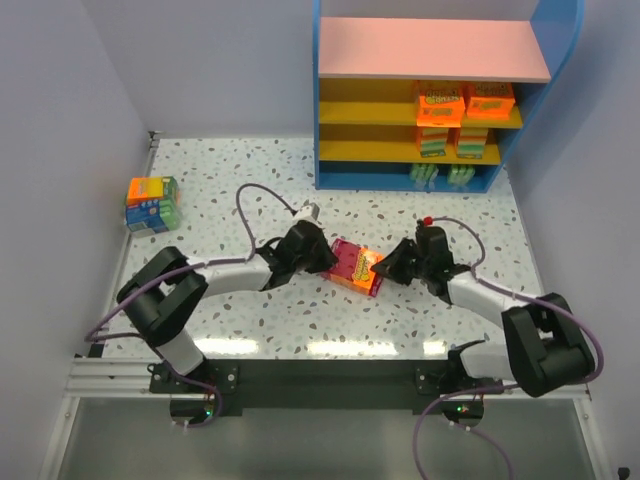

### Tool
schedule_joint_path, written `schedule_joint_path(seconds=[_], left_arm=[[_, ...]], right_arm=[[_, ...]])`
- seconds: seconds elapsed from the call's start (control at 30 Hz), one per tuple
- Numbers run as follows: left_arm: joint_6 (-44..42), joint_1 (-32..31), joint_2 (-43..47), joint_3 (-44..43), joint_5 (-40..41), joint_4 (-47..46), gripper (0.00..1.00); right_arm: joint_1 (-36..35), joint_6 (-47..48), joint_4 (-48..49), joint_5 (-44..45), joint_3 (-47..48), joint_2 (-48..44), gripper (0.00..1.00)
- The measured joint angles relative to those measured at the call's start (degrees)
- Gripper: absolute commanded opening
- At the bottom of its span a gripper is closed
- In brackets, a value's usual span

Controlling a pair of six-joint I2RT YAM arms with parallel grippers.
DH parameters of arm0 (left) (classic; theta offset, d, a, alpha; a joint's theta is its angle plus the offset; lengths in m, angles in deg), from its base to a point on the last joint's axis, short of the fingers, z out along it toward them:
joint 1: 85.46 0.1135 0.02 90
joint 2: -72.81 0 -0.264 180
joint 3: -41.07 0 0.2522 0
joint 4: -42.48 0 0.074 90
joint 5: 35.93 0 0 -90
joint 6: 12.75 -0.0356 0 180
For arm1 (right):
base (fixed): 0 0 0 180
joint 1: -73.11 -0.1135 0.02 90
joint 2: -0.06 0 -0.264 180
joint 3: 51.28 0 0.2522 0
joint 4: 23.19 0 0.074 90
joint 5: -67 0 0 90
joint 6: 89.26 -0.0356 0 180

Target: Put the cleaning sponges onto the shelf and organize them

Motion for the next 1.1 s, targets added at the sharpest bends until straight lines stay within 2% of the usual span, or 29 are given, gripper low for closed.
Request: schedule_joint_path(seconds=[0.07,0.1,0.27,0.4,0.67,0.83,1.1], left_arm=[[-0.76,0.96,3.69,0.17,0.48,2.89,0.36],[-1.33,1.86,6.19,0.20,1.16,4.52,0.50],[-3.98,7.78,19.17,-0.15,6.36,11.45,0.73],[-5.51,9.09,27.58,-1.14,10.99,17.07,0.80],[-7.10,9.18,40.26,-1.14,15.61,23.93,0.80],[-7.17,9.18,43.63,0.07,15.85,27.36,0.81],[-7.85,9.18,47.58,0.90,16.65,34.25,0.81]], right_arm=[[-0.20,-0.35,-2.14,0.02,0.00,-3.21,0.00],[-0.17,-0.48,-3.21,0.09,0.00,-4.96,0.00],[0.00,-1.51,-7.39,0.15,2.19,-12.50,0.00],[0.11,-2.58,-10.03,0.44,6.43,-15.96,0.00],[0.46,-6.78,-15.08,9.35,22.80,-15.74,0.00],[0.50,-10.95,-15.30,16.50,33.40,-9.68,0.00],[0.55,-16.48,-19.76,23.98,48.98,5.64,0.00]])
